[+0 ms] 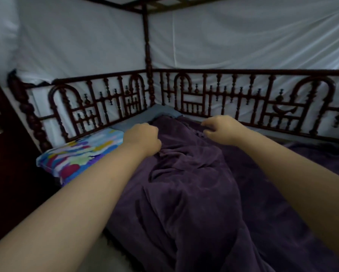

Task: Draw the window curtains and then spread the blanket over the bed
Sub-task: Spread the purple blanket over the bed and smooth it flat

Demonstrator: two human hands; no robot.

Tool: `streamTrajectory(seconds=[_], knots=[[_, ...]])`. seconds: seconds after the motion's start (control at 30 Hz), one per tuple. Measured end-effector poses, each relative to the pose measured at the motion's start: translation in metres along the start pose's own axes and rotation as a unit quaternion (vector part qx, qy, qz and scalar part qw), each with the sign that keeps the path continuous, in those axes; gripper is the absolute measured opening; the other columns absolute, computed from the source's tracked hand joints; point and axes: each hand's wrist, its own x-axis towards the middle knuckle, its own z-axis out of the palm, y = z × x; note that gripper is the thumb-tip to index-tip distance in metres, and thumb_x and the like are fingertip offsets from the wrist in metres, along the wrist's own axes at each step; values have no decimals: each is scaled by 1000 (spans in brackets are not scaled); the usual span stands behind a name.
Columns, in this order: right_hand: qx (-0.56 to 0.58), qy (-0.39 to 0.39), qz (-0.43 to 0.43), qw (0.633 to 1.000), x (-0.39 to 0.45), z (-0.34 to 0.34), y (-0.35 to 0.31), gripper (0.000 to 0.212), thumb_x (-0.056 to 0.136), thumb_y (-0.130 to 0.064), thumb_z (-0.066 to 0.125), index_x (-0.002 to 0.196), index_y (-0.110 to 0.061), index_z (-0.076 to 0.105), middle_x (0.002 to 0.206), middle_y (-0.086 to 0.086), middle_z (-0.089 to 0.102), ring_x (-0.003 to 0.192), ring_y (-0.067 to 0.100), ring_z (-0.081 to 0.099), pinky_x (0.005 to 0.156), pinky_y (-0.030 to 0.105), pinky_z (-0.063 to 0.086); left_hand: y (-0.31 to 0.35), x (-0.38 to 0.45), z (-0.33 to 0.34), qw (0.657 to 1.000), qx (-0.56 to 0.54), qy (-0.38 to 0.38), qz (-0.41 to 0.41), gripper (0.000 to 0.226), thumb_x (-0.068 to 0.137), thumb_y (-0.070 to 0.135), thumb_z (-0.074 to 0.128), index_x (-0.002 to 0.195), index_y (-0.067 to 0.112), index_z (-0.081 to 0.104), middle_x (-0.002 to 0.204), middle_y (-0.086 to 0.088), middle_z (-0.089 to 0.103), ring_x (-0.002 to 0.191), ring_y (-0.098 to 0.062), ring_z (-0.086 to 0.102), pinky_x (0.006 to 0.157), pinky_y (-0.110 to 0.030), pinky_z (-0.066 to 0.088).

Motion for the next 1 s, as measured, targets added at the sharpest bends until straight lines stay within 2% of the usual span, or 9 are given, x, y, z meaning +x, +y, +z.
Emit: streamTrajectory(seconds=[0.07,0.2,0.33,0.47,0.67,0.87,1.0], knots=[[-5,-14,-15,1000,28,-2,-9,37,92,-24,48,127,-13,51,129,12,57,115,28,53,96,39,46,-21,21,-1,1000,8,-2,2,33,91,25,44,115,6,57,117,-17,56,106,-32,54,75,-33,43],[-3,-14,-23,1000,99,-5,-16,40,93,-24,47,132,-13,47,138,9,50,124,26,47,99,34,40,-63,78,2,999,32,-34,-5,38,92,28,43,124,8,52,125,-15,54,112,-30,52,82,-35,47],[-6,-5,-26,1000,179,5,-24,40,93,-24,45,132,-12,47,137,11,50,123,26,47,97,32,41,-111,141,10,996,58,-62,-16,38,93,28,42,125,9,50,122,-14,55,109,-28,53,69,-30,40],[8,-33,-19,999,255,30,-38,39,94,-26,45,130,-12,49,139,10,49,125,26,46,99,33,39,-162,195,27,996,53,-73,-29,38,92,28,43,124,10,51,122,-14,56,109,-29,54,70,-30,40],[11,-83,-3,996,347,83,-65,38,94,-21,45,130,-10,49,136,9,52,123,25,47,101,30,38,-242,261,70,993,37,-105,-33,42,91,31,44,127,12,50,126,-14,54,113,-30,53,85,-36,48],[19,-89,66,994,443,139,-99,32,93,-18,45,122,-10,58,127,10,59,114,26,53,96,32,42,-332,350,118,993,48,-103,17,42,91,30,44,130,13,48,129,-14,52,116,-30,50,87,-37,46],[55,-76,124,988,494,163,-110,34,93,-20,45,125,-12,55,133,8,55,121,23,48,99,26,37,-377,408,149,990,64,-117,55,41,91,30,44,129,14,49,129,-13,51,115,-30,51,86,-38,47]])
